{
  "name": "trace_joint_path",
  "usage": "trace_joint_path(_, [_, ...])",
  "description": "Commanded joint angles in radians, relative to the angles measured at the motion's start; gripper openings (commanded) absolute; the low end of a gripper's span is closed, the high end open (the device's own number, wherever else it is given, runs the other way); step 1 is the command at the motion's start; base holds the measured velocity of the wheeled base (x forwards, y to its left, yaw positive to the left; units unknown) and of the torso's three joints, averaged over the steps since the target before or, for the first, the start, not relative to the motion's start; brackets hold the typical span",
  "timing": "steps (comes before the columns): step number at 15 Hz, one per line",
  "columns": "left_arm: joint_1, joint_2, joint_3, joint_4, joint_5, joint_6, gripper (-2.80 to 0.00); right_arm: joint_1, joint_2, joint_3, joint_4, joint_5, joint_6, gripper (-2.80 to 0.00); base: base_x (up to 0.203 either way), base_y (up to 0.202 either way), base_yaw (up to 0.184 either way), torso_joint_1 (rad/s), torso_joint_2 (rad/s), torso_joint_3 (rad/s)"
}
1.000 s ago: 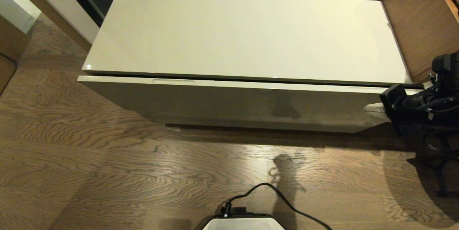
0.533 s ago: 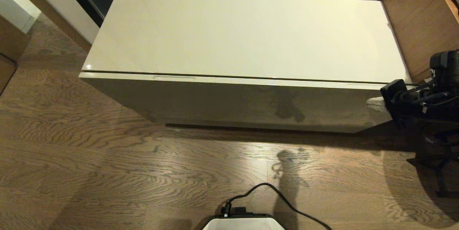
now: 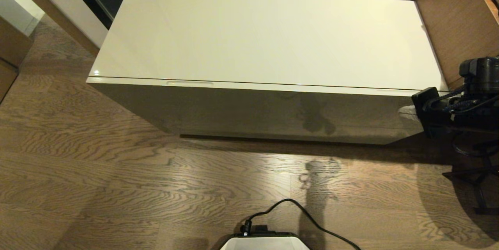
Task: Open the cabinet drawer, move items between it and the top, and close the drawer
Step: Close the drawer
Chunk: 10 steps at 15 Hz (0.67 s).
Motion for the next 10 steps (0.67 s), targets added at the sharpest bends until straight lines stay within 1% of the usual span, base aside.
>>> trace_joint_path(1, [0.001, 0.001, 0.0, 0.0, 0.0, 0.0, -2.8, 0.0, -0.043, -0.003, 0.019, 0.006, 0.003, -2.8, 0.0, 0.0, 0.0, 0.0, 0.0, 0.0])
trace_joint_path(3, [0.0, 0.001, 0.0, 0.0, 0.0, 0.0, -2.8, 0.002, -0.114, 0.002, 0.109, 0.034, -0.02, -2.8, 0.0, 0.0, 0.0, 0.0, 0.0, 0.0])
trace_joint_path(4, [0.0, 0.001, 0.0, 0.0, 0.0, 0.0, -2.8, 0.002, -0.154, 0.002, 0.179, 0.052, -0.058, -2.8, 0.0, 0.0, 0.0, 0.0, 0.0, 0.0])
trace_joint_path(7, [0.0, 0.001, 0.0, 0.0, 0.0, 0.0, -2.8, 0.0, -0.312, 0.004, 0.385, 0.048, -0.242, -2.8, 0.0, 0.0, 0.0, 0.0, 0.0, 0.0])
trace_joint_path(10, [0.0, 0.001, 0.0, 0.0, 0.0, 0.0, -2.8, 0.0, -0.589, 0.036, 0.628, 0.02, -0.385, -2.8, 0.0, 0.0, 0.0, 0.0, 0.0, 0.0])
